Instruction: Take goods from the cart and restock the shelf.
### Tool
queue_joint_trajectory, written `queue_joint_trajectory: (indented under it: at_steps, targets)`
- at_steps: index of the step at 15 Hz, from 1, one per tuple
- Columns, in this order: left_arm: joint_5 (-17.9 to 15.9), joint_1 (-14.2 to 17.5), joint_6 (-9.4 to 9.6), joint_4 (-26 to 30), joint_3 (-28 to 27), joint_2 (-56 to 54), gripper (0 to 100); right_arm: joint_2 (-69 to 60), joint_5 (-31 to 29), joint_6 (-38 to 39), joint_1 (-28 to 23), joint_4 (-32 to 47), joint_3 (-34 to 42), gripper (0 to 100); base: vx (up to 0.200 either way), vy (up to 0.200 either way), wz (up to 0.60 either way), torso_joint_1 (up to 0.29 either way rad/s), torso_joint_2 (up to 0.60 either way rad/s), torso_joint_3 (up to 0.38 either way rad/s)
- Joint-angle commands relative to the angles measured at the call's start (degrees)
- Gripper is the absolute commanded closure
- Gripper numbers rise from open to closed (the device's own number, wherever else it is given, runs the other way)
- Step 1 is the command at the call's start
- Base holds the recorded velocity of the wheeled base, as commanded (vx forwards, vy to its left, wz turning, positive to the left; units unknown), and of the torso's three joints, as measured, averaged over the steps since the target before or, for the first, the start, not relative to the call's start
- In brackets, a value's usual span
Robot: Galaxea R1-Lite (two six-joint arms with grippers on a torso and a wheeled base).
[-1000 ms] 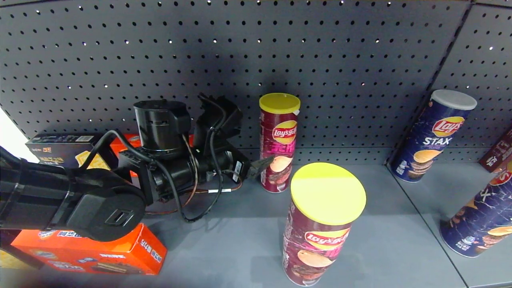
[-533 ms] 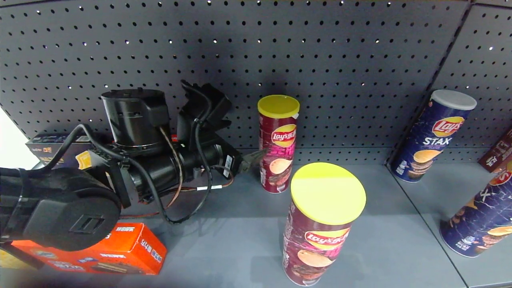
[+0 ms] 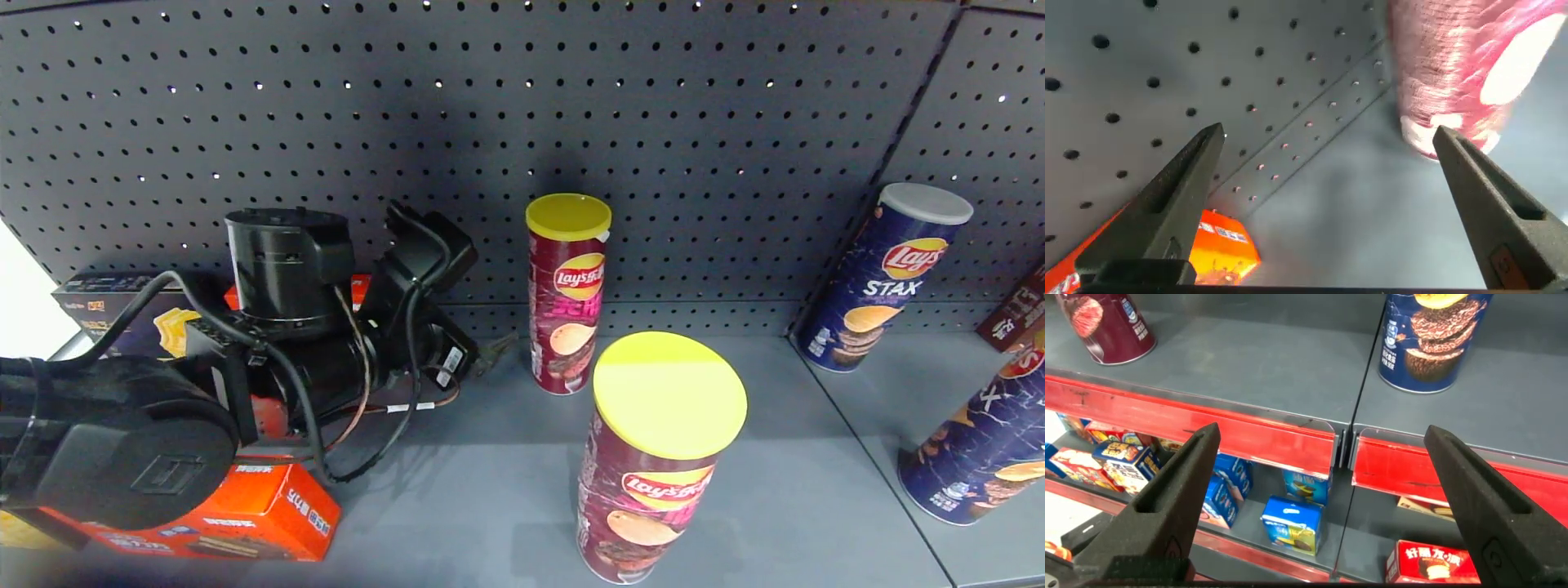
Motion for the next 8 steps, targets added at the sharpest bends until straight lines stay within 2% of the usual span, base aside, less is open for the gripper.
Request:
queue_joint_trajectory:
  at_steps: [1,8]
  targets:
    - [0.63,0.03,-0.04,0.55,-2.62,2.76,0,0.07,0.03,-0.02,0.03,-0.07,0.01,0,0.000,0.000,0.00,0.000,0.00,0.000]
    - [1.07,-0.14,-0.30,0.63,-4.64,6.09,0,0.07,0.03,-0.02,0.03,-0.07,0.01,0,0.000,0.000,0.00,0.000,0.00,0.000]
